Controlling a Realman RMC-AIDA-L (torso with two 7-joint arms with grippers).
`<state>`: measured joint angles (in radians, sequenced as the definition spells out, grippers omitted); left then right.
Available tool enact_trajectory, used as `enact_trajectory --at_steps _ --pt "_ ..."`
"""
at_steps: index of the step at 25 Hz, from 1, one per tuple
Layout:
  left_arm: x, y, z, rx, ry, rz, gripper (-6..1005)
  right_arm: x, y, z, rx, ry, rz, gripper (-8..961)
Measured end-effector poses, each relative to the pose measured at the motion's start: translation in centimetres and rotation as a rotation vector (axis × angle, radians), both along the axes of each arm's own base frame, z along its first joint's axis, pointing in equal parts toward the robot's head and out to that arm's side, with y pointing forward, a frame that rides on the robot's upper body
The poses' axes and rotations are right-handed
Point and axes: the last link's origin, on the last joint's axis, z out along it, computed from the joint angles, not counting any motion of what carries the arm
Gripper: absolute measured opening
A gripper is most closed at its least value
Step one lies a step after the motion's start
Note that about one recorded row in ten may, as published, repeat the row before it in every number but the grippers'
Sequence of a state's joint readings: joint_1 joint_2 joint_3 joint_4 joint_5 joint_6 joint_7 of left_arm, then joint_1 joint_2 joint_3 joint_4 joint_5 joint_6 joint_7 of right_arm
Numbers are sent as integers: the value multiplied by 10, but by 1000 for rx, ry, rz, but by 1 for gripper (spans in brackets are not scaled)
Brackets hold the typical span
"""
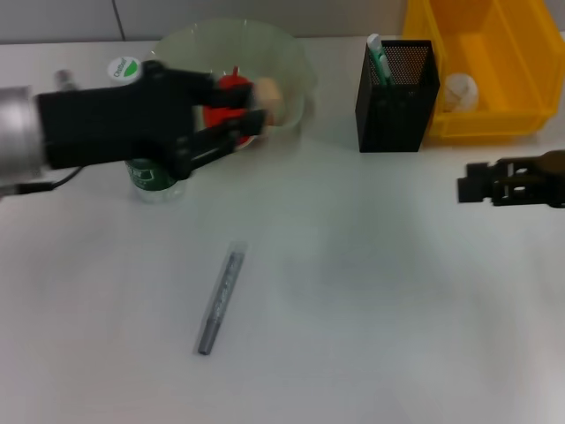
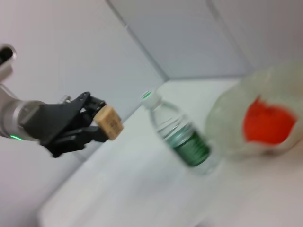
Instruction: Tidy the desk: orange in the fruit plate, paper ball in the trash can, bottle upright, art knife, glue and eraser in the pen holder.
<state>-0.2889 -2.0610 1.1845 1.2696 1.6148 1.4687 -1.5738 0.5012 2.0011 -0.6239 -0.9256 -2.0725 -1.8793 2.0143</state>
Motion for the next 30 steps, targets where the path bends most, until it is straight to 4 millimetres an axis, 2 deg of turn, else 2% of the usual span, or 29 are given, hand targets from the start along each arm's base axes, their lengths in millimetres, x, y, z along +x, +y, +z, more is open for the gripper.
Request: enact_trajectory --at_steps 2,4,7,11,16,17,18,22,30 --pt "-14 -3 4 15 -1 -8 264 -7 6 -7 -129 59 -60 702" --pt "-23 -6 3 19 -2 -14 263 -10 8 -10 -174 83 -88 702" --pt "-32 -8 -1 15 -3 -21 263 -22 16 -23 -357 109 -195 702" --pt "-36 -9 -9 -12 28 -47 262 -37 20 -34 -458 113 -247 702" --pt "-42 -16 -14 -22 44 -84 263 -52 18 -60 -497 184 -292 702" --pt "-44 -18 -14 -30 38 -80 263 -53 18 -73 -487 212 -324 702" --pt "-45 -19 -14 -33 34 -77 263 -53 18 -73 -487 212 -324 702" --pt "-59 -29 -17 -53 0 -78 264 -50 14 -102 -483 240 -408 702" --pt "-86 -43 -11 -37 -24 -51 264 -56 9 -119 -527 246 -447 703"
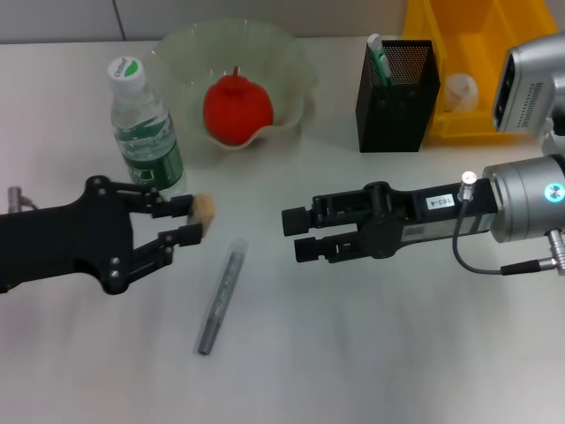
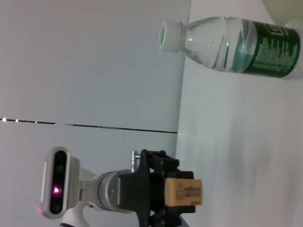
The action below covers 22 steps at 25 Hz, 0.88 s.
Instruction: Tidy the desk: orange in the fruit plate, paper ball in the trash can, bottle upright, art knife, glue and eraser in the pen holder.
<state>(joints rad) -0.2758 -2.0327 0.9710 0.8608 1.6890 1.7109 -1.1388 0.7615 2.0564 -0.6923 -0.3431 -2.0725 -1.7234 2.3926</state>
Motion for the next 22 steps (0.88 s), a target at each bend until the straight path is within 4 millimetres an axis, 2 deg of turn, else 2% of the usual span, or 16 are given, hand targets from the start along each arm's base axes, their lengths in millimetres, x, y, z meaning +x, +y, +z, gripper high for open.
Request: enact_trajectory --at_steps 6,12,17,22 --pt "-3 -1 -1 -15 -4 11 263 -3 -3 -5 3 24 -1 733" --pt "3 -3 -2 -21 -24 -31 263 -8 -5 -15 -8 58 -43 770" --pt "7 -5 -4 -28 -61 -29 262 -9 -2 -15 -3 57 -50 829" --pt "13 -3 -9 -50 -111 0 263 -9 -2 -16 1 60 -58 827"
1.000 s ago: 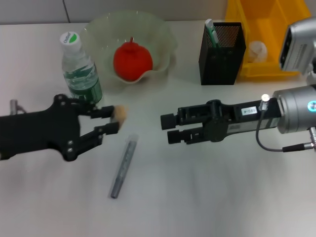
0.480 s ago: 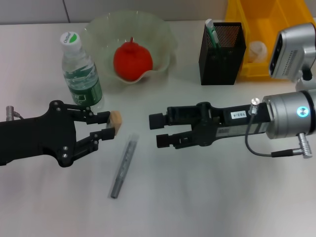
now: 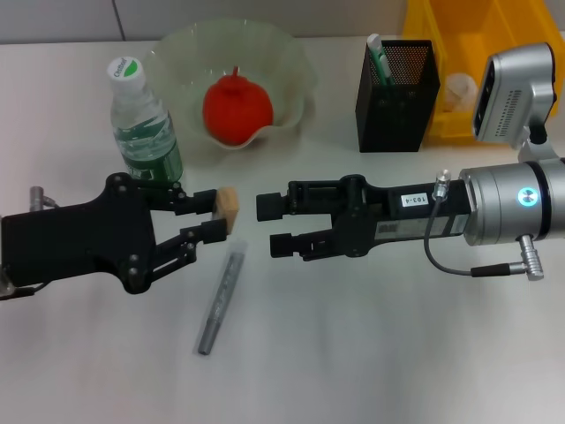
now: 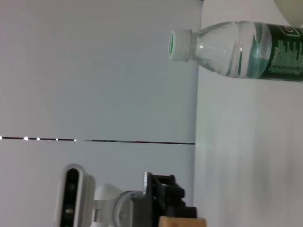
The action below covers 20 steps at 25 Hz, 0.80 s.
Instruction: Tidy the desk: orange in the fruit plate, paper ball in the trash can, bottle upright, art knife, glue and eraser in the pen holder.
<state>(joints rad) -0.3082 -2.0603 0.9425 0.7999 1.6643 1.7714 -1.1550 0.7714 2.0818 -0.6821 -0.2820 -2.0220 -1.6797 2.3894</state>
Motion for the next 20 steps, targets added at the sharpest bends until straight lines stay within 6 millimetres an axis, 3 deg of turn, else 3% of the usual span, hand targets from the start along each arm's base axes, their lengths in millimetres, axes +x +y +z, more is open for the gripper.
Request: enact_trajectory --at_steps 20 --pt "-2 7 -23 23 -47 32 263 -2 -2 -7 13 56 -52 804"
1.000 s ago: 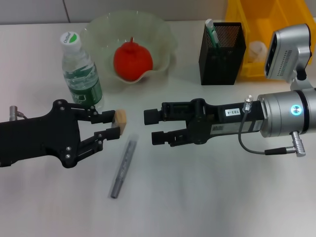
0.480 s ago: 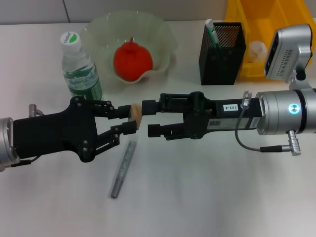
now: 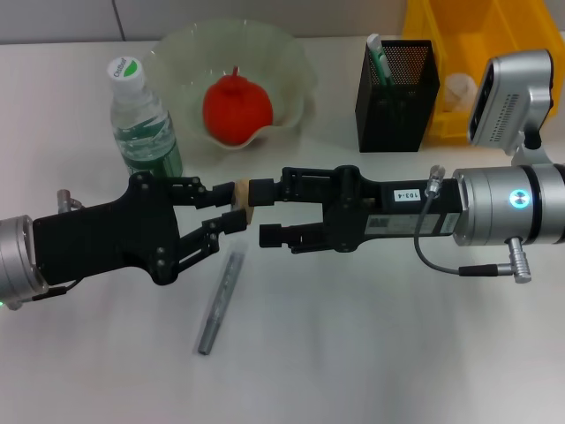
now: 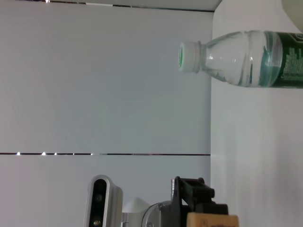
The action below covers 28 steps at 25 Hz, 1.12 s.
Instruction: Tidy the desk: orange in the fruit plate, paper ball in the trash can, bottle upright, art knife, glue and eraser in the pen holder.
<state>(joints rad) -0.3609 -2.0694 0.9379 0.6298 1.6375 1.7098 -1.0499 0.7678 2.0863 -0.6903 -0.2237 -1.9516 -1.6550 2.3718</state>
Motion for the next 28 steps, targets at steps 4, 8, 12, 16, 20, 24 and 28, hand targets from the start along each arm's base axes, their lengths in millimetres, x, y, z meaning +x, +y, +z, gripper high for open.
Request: enact_trajectory --at_steps 4,8,12,16,20,24,28 --pt "-2 0 -2 21 -21 13 262 0 -1 -1 -1 2 -5 792" --pt "-4 -2 -4 17 -20 19 262 1 -1 0 3 5 -7 779" --pt "-5 -3 -6 20 -17 23 263 0 -2 1 5 13 1 767" --pt "-6 -6 -9 11 -21 28 264 1 -2 1 8 14 0 754" --pt "-5 -7 -11 1 -27 25 263 2 -2 1 16 13 4 742" --pt "-4 -8 -12 -4 -35 19 262 2 -2 1 20 12 2 729" --pt "-3 -8 -11 -8 -44 15 262 3 -2 0 19 13 0 717"
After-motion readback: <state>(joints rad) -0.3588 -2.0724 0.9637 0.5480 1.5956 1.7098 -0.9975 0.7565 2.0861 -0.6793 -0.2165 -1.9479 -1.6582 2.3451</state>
